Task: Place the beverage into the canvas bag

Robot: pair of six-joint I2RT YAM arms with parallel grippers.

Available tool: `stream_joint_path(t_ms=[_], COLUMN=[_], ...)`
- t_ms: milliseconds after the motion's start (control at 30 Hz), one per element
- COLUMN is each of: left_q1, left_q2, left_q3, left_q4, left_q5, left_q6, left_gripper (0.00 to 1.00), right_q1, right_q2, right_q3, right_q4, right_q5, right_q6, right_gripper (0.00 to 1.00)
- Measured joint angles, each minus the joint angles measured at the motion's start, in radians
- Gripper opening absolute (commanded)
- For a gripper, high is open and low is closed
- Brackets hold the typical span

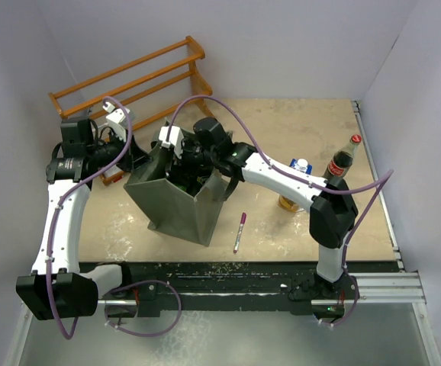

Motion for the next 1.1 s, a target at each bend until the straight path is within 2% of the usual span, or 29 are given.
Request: stream_joint_path(t_ms=[400,633,833,1100], left_q1=[0.0,0.0,0.0,0.0], left_q2=[0.0,0.0,0.002,0.015], left_q3=[0.0,0.0,0.0,0.001], left_q4=[0.0,0.001,0.006,0.017], left_q5=[0.0,0.001,0.002,0.008], left_q6=[0.0,-0.006,-0.023,-0.03], left_gripper=[0.0,0.0,0.0,0.0], right_q1=[0.0,-0.02,-0.141,-0.36], right_q2=[-0.006,-0.114,-0.282,-0.538], right_q3=[0.125,0.137,0.142,0.089], right_q4=[-0.064,-0.146,-0.237,-0.336], right_q5=[-0.009,0.001,0.035,0.208], right_q6=[0.011,0.007,0.002,-0.013], right_gripper=[0.85,0.86,0.87,0.88])
